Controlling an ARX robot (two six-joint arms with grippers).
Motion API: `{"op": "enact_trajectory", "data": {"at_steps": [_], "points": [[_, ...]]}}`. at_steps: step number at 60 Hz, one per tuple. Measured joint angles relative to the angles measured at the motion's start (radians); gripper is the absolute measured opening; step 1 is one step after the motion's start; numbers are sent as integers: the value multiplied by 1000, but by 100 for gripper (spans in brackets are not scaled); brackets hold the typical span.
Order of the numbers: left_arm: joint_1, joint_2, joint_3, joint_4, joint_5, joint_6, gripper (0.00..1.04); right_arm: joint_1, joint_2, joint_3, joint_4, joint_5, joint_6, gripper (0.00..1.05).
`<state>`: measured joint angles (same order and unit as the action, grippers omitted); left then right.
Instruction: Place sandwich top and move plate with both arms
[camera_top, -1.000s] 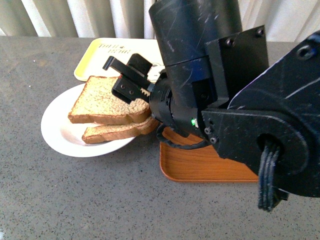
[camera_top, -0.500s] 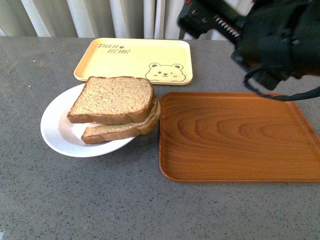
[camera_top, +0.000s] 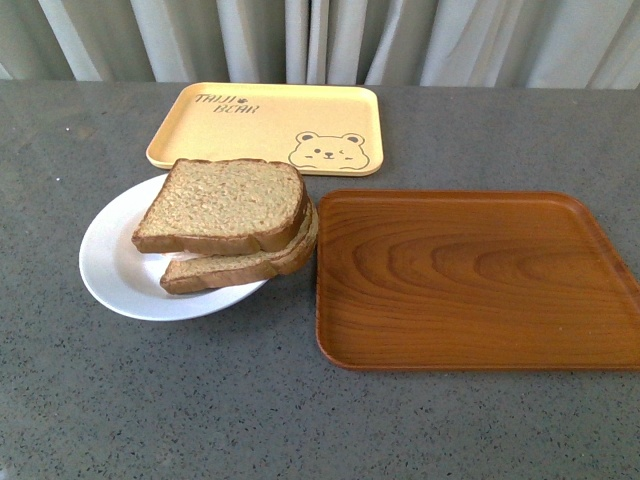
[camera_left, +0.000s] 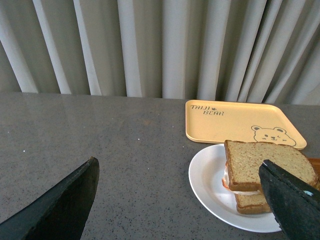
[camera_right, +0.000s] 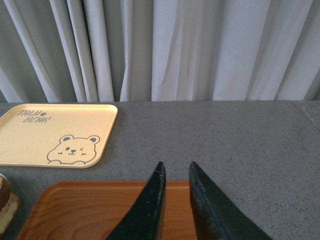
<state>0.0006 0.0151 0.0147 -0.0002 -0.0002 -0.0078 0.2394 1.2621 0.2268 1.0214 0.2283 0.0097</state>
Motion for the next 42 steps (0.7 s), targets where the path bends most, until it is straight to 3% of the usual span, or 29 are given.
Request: {"op": "enact_trajectory", "data": {"at_steps": [11, 31, 35, 42], "points": [[0, 0, 0, 0, 0, 0, 96, -65, -90, -106, 18, -58, -3, 2], [0, 0, 0, 0, 0, 0, 96, -140, -363, -188, -178, -137, -3, 2], [0, 0, 0, 0, 0, 0, 96, -195, -441, -203, -243, -209, -4, 2], [0, 0, 0, 0, 0, 0, 96, -234, -528, -204, -317, -222, -4, 2]]}}
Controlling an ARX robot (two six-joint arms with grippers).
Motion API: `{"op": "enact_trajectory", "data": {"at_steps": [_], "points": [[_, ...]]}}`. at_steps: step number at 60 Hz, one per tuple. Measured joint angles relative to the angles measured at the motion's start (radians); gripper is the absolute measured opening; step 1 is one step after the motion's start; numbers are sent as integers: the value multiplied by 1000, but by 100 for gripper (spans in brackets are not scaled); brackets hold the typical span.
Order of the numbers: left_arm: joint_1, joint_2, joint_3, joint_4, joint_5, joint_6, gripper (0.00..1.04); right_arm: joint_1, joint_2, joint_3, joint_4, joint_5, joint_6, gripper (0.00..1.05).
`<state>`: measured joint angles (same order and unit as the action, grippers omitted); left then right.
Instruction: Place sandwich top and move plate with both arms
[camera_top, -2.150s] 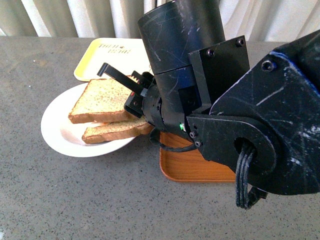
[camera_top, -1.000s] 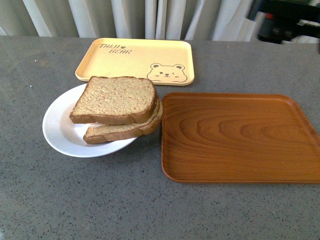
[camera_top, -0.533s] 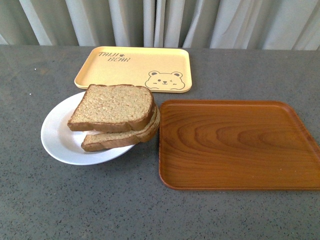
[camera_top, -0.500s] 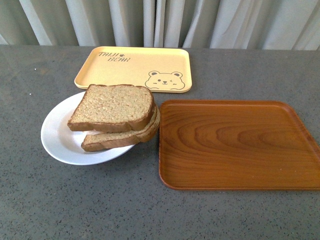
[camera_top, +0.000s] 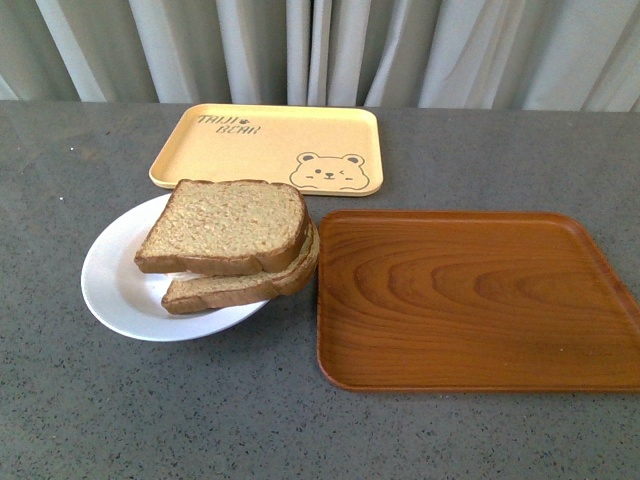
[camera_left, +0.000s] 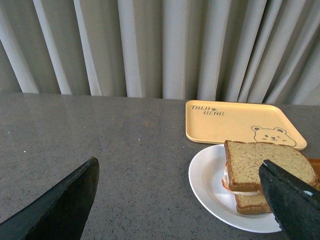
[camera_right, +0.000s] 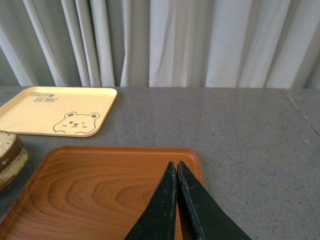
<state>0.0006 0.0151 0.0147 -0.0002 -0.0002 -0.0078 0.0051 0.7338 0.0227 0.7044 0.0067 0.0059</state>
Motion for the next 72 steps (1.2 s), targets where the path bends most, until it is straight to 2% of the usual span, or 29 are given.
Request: {"op": "enact_trajectory", "data": {"at_steps": [33, 72], "points": [[0, 0, 0, 0, 0, 0, 96, -2, -350, -1, -322, -5, 0, 2], [0, 0, 0, 0, 0, 0, 96, -2, -567, -1, -537, -5, 0, 2]]}}
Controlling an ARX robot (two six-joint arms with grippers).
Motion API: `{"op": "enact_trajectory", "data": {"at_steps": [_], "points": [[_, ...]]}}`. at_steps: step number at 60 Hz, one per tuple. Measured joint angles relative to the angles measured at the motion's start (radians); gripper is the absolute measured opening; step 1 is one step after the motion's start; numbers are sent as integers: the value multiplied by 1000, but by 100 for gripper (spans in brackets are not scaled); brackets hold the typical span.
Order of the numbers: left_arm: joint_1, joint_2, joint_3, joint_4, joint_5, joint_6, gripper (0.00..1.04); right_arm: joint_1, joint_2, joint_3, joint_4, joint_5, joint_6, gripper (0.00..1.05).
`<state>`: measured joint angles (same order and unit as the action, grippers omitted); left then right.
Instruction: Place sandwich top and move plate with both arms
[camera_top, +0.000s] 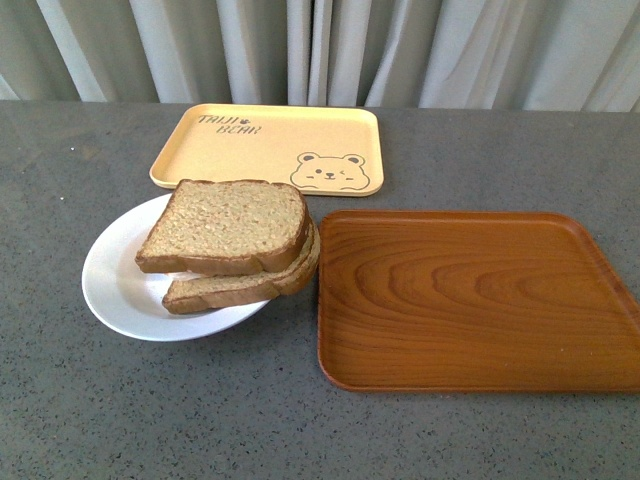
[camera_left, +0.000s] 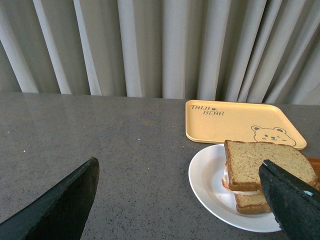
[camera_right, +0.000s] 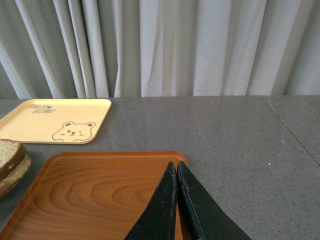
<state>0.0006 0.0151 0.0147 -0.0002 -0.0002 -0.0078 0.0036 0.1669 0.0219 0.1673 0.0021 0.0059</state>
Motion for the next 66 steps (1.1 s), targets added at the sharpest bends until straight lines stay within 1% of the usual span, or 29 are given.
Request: {"op": "enact_trajectory", "data": {"at_steps": [2, 5, 23, 24, 28, 31, 32, 36, 44, 46, 49, 51, 52, 54, 56, 57, 58, 59, 63, 66], "points": [[0, 0, 0, 0, 0, 0, 96, 0, -53, 0, -77, -1, 0, 2], [0, 0, 0, 0, 0, 0, 96, 0, -119, 0, -150, 0, 0, 2], [0, 0, 0, 0, 0, 0, 96, 0, -160, 0, -166, -1, 0, 2], [0, 0, 0, 0, 0, 0, 96, 0, -160, 0, -166, -1, -2, 3], [0, 0, 0, 0, 0, 0, 96, 0, -161, 0, -166, -2, -2, 15], [0, 0, 0, 0, 0, 0, 96, 0, -161, 0, -166, -1, -2, 22], [0, 0, 0, 0, 0, 0, 96, 0, -161, 0, -166, -1, -2, 28], [0, 0, 0, 0, 0, 0, 96, 0, -161, 0, -166, -1, -2, 42], [0, 0, 0, 0, 0, 0, 96, 0, -161, 0, -166, -1, -2, 63], [0, 0, 0, 0, 0, 0, 96, 0, -161, 0, -166, -1, -2, 70], [0, 0, 0, 0, 0, 0, 96, 0, -161, 0, -166, -1, -2, 77], [0, 0, 0, 0, 0, 0, 96, 0, -161, 0, -166, -1, -2, 84], [0, 5, 3, -6, 5, -12, 96, 0, -161, 0, -166, -1, -2, 85], [1, 35, 28, -74, 23, -68, 96, 0, -161, 0, -166, -1, -2, 91], [-3, 124, 80, -180, 27, -169, 96, 0, -161, 0, -166, -1, -2, 97], [-5, 156, 93, -196, 27, -184, 96, 0, -161, 0, -166, -1, -1, 97], [-8, 218, 114, -201, 27, -252, 96, 0, -161, 0, -166, -1, -2, 97], [-10, 247, 121, -198, 27, -266, 96, 0, -161, 0, -166, -1, -2, 96], [-26, 445, 161, -109, 23, -438, 96, 0, -161, 0, -166, -2, -2, 95], [-33, 572, 181, -19, 32, -498, 96, 0, -161, 0, -166, -2, -2, 96]]}}
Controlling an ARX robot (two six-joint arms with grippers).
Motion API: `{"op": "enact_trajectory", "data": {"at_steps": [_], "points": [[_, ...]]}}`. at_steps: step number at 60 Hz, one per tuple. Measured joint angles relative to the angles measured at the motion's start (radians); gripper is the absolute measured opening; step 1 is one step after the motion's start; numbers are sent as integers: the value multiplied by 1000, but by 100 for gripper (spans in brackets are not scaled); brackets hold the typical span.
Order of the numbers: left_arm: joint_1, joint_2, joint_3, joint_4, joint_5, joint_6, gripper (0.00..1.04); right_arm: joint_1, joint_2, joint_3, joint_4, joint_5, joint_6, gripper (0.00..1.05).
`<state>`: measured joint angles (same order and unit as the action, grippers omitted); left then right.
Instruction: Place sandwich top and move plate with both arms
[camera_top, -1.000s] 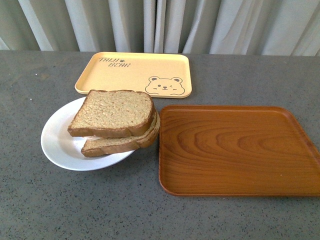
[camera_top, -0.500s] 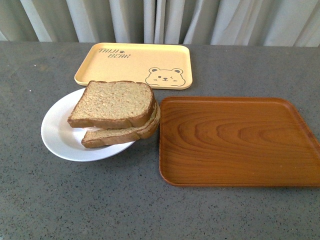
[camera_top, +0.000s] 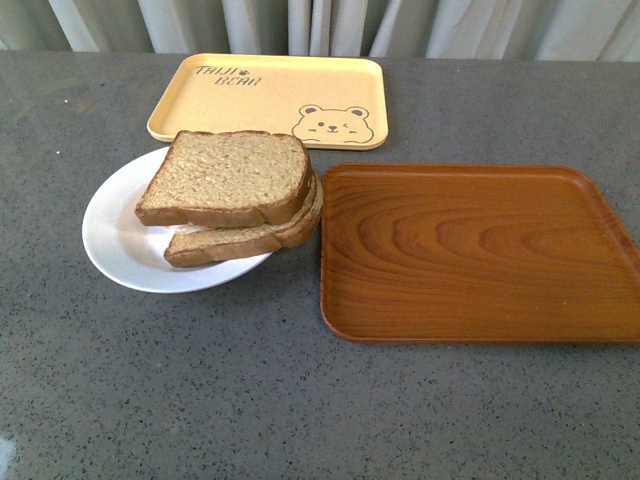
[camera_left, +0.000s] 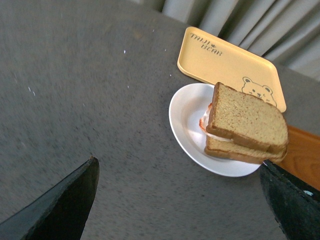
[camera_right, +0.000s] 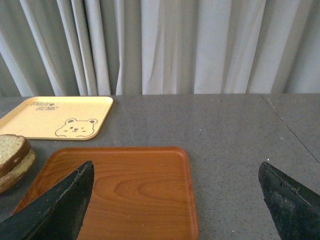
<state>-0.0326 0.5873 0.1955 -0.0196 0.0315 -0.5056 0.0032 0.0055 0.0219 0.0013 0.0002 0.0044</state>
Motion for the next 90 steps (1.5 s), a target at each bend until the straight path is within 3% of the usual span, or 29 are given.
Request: {"op": "enact_trajectory", "data": {"at_steps": [20, 33, 56, 90], "points": [[34, 779, 88, 536, 66, -166, 96, 0, 0, 0, 0, 0, 0, 96], [76, 1107, 176, 687, 89, -206, 96, 0, 0, 0, 0, 0, 0, 96], [57, 1319, 260, 778, 99, -268, 96, 0, 0, 0, 0, 0, 0, 96], [-29, 1447, 409, 785, 59, -371, 96, 0, 0, 0, 0, 0, 0, 96]]}}
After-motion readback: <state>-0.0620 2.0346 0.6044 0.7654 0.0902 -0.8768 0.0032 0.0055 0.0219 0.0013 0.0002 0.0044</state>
